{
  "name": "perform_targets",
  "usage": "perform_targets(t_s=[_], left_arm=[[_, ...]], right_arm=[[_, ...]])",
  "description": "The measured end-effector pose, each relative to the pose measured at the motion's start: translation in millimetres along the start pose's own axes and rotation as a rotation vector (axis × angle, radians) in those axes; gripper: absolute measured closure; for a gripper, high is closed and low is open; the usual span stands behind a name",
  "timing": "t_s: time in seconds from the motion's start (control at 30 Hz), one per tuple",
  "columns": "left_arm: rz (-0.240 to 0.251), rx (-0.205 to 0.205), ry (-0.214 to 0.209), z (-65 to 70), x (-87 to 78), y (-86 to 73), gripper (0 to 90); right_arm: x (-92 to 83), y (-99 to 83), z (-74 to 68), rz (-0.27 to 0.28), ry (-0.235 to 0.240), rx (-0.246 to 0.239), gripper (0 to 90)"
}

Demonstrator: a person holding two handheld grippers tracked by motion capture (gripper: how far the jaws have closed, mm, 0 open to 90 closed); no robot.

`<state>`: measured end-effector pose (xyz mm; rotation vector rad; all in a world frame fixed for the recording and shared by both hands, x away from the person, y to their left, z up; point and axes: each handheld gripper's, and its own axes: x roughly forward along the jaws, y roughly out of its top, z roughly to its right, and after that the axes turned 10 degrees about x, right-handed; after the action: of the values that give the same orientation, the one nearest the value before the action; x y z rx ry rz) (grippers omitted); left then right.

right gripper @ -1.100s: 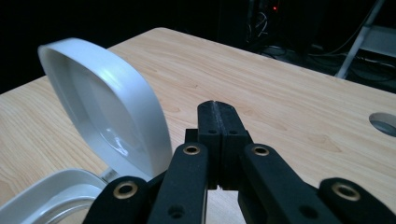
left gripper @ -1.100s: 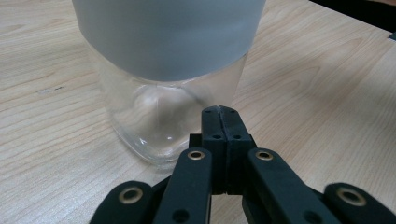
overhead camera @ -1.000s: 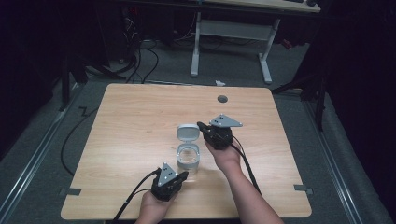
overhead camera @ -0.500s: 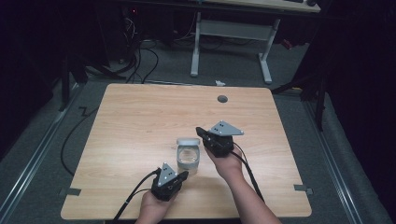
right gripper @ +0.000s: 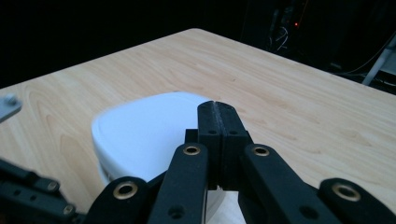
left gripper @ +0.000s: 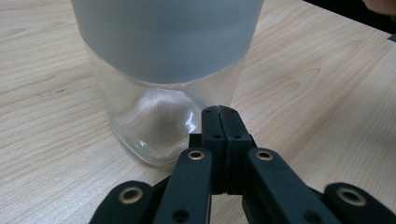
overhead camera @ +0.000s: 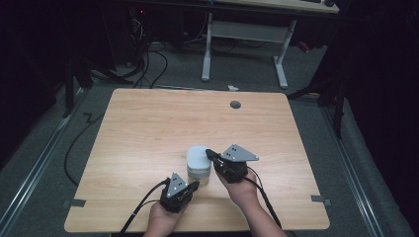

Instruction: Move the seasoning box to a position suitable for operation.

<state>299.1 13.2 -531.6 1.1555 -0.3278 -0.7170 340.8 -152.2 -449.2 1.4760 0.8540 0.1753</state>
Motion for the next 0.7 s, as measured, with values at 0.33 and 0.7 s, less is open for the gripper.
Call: perform_targets(t_s=[0.33,0.7], left_arm=[[-0.005,0.019,-0.016,2.2,-0.6,-0.8,90.0],[-0.041,0.07,-0.023,-7.3,-20.9,12.3,88.8]], right_arm=[[-10.2,-3.3,0.3,0.019,-0.007,-0.002,89.9],[-21.6,-15.9,25.6,-0.001,-0.075,0.052,89.6]])
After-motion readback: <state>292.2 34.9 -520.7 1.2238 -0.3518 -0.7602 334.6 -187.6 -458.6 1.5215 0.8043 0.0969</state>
